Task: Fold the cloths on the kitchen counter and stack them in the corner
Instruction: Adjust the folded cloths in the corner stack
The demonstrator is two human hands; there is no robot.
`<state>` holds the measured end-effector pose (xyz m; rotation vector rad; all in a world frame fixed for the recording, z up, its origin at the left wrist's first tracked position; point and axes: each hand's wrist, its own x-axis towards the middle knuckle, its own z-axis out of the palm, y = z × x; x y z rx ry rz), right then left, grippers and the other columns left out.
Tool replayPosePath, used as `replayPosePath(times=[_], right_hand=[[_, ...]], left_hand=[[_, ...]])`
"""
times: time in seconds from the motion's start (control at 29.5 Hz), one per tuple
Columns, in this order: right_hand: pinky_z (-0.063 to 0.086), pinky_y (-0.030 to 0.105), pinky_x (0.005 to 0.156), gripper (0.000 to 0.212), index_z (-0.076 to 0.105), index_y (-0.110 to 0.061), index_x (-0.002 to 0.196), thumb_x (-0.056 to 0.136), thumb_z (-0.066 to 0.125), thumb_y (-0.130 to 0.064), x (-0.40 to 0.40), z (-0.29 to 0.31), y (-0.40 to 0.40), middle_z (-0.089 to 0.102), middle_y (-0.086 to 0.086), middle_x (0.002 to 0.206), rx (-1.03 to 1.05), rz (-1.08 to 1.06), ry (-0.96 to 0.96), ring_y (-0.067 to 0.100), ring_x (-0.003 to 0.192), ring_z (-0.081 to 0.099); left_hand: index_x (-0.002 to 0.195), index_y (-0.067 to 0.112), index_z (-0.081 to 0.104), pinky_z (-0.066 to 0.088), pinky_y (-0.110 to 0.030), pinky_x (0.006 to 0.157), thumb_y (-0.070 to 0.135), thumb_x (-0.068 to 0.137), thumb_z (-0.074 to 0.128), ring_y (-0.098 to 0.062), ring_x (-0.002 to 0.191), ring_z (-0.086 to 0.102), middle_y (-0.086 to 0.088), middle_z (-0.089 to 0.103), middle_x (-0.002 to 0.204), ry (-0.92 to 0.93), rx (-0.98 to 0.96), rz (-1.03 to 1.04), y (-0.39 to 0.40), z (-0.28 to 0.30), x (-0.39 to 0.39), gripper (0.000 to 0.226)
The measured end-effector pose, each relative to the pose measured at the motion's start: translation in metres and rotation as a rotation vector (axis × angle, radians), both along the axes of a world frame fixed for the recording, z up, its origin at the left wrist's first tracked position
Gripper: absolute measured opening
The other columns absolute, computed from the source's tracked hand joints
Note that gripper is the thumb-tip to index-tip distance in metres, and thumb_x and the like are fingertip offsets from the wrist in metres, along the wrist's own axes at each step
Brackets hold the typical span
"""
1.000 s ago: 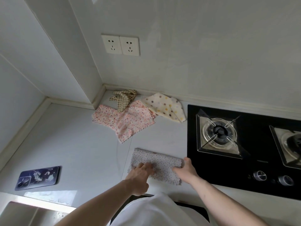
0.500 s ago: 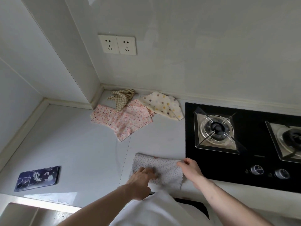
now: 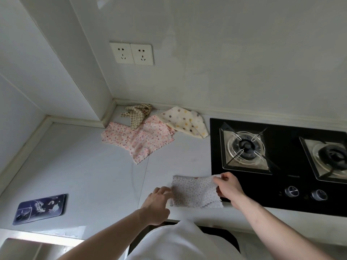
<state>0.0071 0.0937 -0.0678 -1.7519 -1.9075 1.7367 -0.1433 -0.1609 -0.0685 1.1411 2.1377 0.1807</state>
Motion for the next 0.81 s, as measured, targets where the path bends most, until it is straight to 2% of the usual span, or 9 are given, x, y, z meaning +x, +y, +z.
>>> replayPosePath(times=[0.14,0.34,0.48,0.58,0.68,0.81], right_hand=[[0.060,0.031,0.063,0.020,0.062,-0.014,0.105,0.089,0.073,-0.018,-0.020,-0.004,-0.017,0.069,0.015,0.099,-0.099,0.017,0.046,0.020,0.067,0.067],[0.060,0.029,0.063,0.019,0.062,-0.012,0.110,0.094,0.071,-0.015,-0.057,-0.006,-0.053,0.070,0.015,0.102,-0.212,0.088,0.077,0.021,0.075,0.073],[0.065,0.035,0.068,0.014,0.068,-0.015,0.107,0.096,0.070,-0.022,-0.069,-0.008,-0.067,0.074,0.007,0.095,-0.187,0.183,0.064,0.018,0.075,0.075],[0.063,0.031,0.065,0.021,0.065,-0.023,0.116,0.096,0.070,-0.025,-0.068,-0.010,-0.070,0.069,0.000,0.106,-0.167,0.262,0.037,0.017,0.081,0.076],[0.062,0.029,0.063,0.024,0.065,-0.022,0.120,0.097,0.067,-0.018,-0.061,-0.011,-0.065,0.067,-0.003,0.114,-0.135,0.254,0.056,0.017,0.082,0.076],[0.056,0.024,0.060,0.019,0.066,-0.024,0.109,0.095,0.062,-0.012,-0.041,-0.013,-0.052,0.069,-0.003,0.112,-0.022,0.224,0.015,0.016,0.080,0.074]], left_hand=[[0.149,0.034,0.047,0.032,-0.035,0.119,0.016,0.084,0.052,-0.017,0.145,0.029,0.010,0.031,0.161,-0.032,-0.017,0.007,-0.008,0.001,0.002,0.067],[0.141,0.035,0.054,0.031,-0.035,0.118,0.018,0.087,0.054,-0.016,0.143,0.032,0.010,0.035,0.158,-0.007,0.039,0.094,-0.015,0.004,0.003,0.057],[0.138,0.035,0.056,0.031,-0.034,0.119,0.019,0.087,0.056,-0.016,0.143,0.033,0.011,0.037,0.157,0.010,0.050,0.141,-0.017,0.006,-0.002,0.053],[0.138,0.034,0.057,0.031,-0.034,0.119,0.019,0.088,0.056,-0.016,0.142,0.034,0.011,0.039,0.156,0.019,0.044,0.161,-0.019,0.006,-0.007,0.053],[0.138,0.034,0.057,0.032,-0.034,0.119,0.018,0.088,0.057,-0.016,0.142,0.035,0.011,0.039,0.155,0.017,0.055,0.178,-0.016,0.007,-0.010,0.052],[0.138,0.033,0.057,0.033,-0.034,0.118,0.019,0.089,0.058,-0.017,0.141,0.037,0.009,0.040,0.155,0.002,0.064,0.154,0.001,0.008,-0.011,0.051]])
